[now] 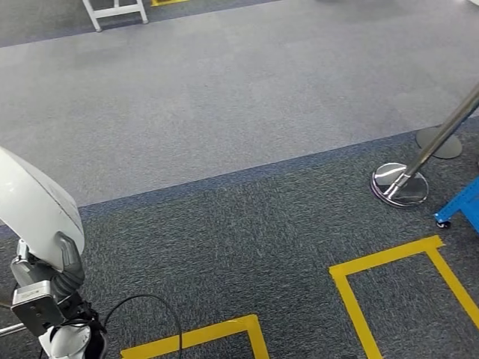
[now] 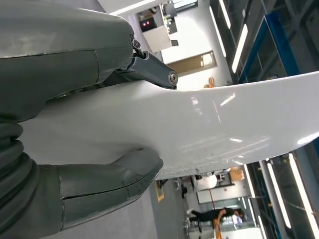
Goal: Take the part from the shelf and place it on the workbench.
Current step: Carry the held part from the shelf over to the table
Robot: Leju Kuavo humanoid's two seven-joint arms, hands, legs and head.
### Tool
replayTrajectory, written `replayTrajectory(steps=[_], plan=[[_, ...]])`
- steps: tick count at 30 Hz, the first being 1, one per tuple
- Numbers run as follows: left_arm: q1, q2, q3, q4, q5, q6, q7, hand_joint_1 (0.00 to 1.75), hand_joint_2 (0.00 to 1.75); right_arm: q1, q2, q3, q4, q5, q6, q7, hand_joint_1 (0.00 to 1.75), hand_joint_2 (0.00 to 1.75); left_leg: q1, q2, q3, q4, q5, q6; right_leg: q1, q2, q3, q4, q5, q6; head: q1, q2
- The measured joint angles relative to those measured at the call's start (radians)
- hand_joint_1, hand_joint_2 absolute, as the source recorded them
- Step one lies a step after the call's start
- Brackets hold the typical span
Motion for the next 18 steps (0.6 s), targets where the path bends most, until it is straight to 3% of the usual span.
replayTrajectory(steps=[1, 2, 4, 6, 8, 10, 12, 14, 16, 17, 18], plan=[[0.001, 0.0, 0.0, 0.0, 0.0, 0.0, 0.0, 1.75, 1.75, 0.001, 0.0, 0.0, 0.0, 0.0, 0.0, 0.0, 0.0, 1.75, 0.001, 0.005, -0.021, 0.045, -0.013, -0.001, 0.002, -0.014, 0.001, 0.0, -0.002, -0.001, 0.0, 0.0], [0.001, 0.0, 0.0, 0.0, 0.0, 0.0, 0.0, 1.75, 1.75, 0.001, 0.0, -0.001, 0.0, 0.0, 0.0, 0.0, 0.0, 1.75, 0.002, 0.008, -0.024, 0.053, -0.005, 0.0, 0.004, -0.028, 0.002, 0.0, -0.004, -0.002, 0.0, 0.0], [0.002, 0.0, 0.0, 0.0, 0.0, 0.0, 0.0, 1.75, 1.75, 0.0, 0.0, -0.001, 0.0, 0.0, 0.0, 0.0, 0.0, 1.75, -0.001, 0.023, 0.029, -0.048, 0.058, 0.008, 0.006, -0.053, 0.01, 0.0, -0.01, -0.001, 0.0, 0.0], [0.0, 0.0, 0.0, 0.0, 0.0, 0.0, 0.0, 1.75, 1.75, 0.0, 0.0, -0.001, 0.0, 0.0, 0.001, 0.0, 0.0, 1.75, -0.013, 0.062, 0.097, -0.179, 0.103, 0.021, 0.009, -0.074, 0.018, 0.001, -0.017, 0.004, -0.001, 0.0], [-0.001, 0.001, 0.0, -0.001, 0.0, 0.0, 0.0, 1.75, 1.75, -0.001, 0.0, -0.001, 0.0, 0.0, 0.001, 0.0, 0.0, 1.75, -0.024, 0.08, 0.117, -0.226, 0.103, 0.03, 0.012, -0.095, 0.021, 0.0, -0.022, 0.012, 0.0, 0.0], [0.002, 0.002, 0.001, -0.002, 0.0, 0.0, 0.0, 1.75, 1.75, -0.005, 0.0, -0.001, 0.0, 0.0, 0.001, 0.0, 0.0, 1.75, -0.023, 0.061, 0.116, -0.235, 0.106, 0.039, 0.012, -0.109, 0.022, -0.001, -0.028, 0.022, 0.0, 0.0], [0.002, 0.003, 0.001, -0.003, 0.0, 0.0, 0.0, 1.75, 1.75, -0.008, 0.0, -0.001, 0.0, 0.0, 0.001, 0.0, 0.0, 1.75, -0.016, 0.04, 0.12, -0.246, 0.112, 0.049, 0.009, -0.067, 0.008, 0.032, -0.053, 0.031, 0.003, 0.0], [0.0, 0.002, 0.001, -0.004, 0.0, 0.0, 0.0, 1.75, 1.75, -0.008, 0.0, -0.001, 0.0, 0.0, 0.001, -0.001, 0.0, 1.75, -0.011, 0.02, 0.123, -0.251, 0.114, 0.055, 0.007, -0.008, -0.047, 0.145, -0.107, 0.037, 0.008, 0.0], [0.0, 0.002, 0.0, -0.004, 0.0, 0.0, 0.0, 1.75, 1.75, -0.004, 0.0, -0.001, 0.0, 0.0, 0.001, 0.0, 0.0, 1.75, -0.011, -0.004, 0.123, -0.25, 0.113, 0.057, 0.006, 0.007, -0.114, 0.263, -0.144, 0.04, 0.009, 0.0], [0.0, 0.002, 0.0, -0.003, 0.0, 0.0, 0.0, 1.75, 1.75, -0.003, 0.0, -0.001, 0.0, 0.0, 0.001, 0.0, 0.0, 1.75, -0.011, -0.017, 0.123, -0.249, 0.113, 0.057, 0.006, 0.008, -0.129, 0.28, -0.136, 0.042, 0.009, 0.0], [0.0, 0.002, 0.0, -0.003, 0.0, 0.0, 0.0, 1.75, 1.75, -0.002, 0.0, -0.001, 0.0, 0.0, 0.001, 0.0, 0.0, 1.75, -0.01, -0.031, 0.125, -0.248, 0.113, 0.056, 0.005, 0.009, -0.125, 0.256, -0.107, 0.042, 0.009, 0.0]])
